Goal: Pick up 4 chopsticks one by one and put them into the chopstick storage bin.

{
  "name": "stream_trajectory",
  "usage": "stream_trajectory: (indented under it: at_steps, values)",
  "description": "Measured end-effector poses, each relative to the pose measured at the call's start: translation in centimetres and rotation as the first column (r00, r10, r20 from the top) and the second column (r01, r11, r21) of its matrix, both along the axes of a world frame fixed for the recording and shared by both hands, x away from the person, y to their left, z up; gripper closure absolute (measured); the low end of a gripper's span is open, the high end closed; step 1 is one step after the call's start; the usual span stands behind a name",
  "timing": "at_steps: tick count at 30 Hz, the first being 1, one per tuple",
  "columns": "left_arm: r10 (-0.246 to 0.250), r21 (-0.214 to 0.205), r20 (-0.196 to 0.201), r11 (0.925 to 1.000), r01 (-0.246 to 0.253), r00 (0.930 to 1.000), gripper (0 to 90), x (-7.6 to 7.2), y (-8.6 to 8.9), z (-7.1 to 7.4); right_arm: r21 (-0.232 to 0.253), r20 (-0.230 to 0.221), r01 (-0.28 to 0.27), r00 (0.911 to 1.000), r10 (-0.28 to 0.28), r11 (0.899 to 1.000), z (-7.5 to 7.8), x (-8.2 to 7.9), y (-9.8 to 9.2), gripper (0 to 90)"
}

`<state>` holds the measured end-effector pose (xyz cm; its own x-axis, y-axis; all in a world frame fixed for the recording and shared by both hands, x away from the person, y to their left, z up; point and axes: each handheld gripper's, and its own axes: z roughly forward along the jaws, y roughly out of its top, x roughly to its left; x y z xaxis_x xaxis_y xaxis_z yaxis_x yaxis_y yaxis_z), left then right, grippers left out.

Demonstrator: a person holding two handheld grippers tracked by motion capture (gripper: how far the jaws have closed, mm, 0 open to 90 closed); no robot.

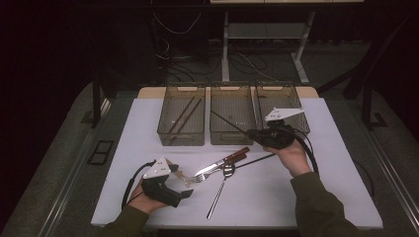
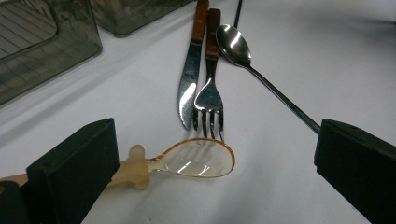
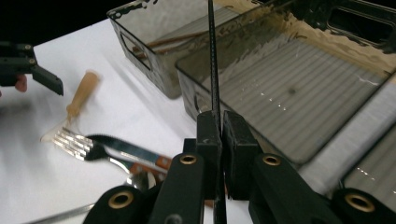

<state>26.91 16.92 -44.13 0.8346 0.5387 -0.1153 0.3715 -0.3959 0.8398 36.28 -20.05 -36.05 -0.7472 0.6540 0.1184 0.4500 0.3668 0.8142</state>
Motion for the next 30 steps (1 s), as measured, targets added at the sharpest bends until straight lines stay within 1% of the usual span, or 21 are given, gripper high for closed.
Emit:
stream_trajectory:
  at_steps: [6,14,17,21,22,23,26,30]
  values:
    - [0.006,0.008,0.002,1.0,-0.006,1.0,0.0,-0.1,-0.1,0.0,-0.011,-0.015,0.026,0.9995,-0.026,1.0,0.5,1.6,1.9,86.0]
    - [-0.006,0.023,0.007,0.9997,0.005,1.0,0.0,0.1,-0.1,-0.1,-0.012,-0.025,0.045,0.9986,-0.046,0.999,1.1,3.7,4.3,86.0]
    - [-0.007,0.01,0.015,0.9999,0.006,0.9999,0.0,0.2,0.0,-0.1,-0.013,-0.031,0.051,0.9982,-0.051,0.999,1.2,4.6,5.3,86.0]
    - [-0.011,0.004,0.012,0.9999,0.011,0.9999,0.0,0.2,0.0,0.0,-0.017,-0.035,0.056,0.9978,-0.057,0.998,1.3,5.5,6.7,86.0]
    - [-0.017,0.009,0.012,0.9998,0.017,0.9998,0.0,0.2,0.0,0.0,-0.017,-0.038,0.055,0.9977,-0.056,0.998,1.4,5.7,7.1,86.0]
    - [-0.019,0.009,0.014,0.9998,0.019,0.9997,0.0,0.2,0.0,0.1,-0.022,-0.033,0.048,0.9983,-0.049,0.999,1.4,6.1,7.6,86.0]
    - [-0.023,0.003,0.018,0.9997,0.023,0.9996,0.0,0.2,-0.1,0.0,-0.033,-0.041,0.048,0.9979,-0.05,0.998,1.5,6.6,8.8,86.0]
    - [-0.031,0.003,0.019,0.9995,0.031,0.9993,0.0,0.2,-0.1,0.1,-0.049,-0.046,0.058,0.9971,-0.06,0.997,1.5,7.6,10.3,86.0]
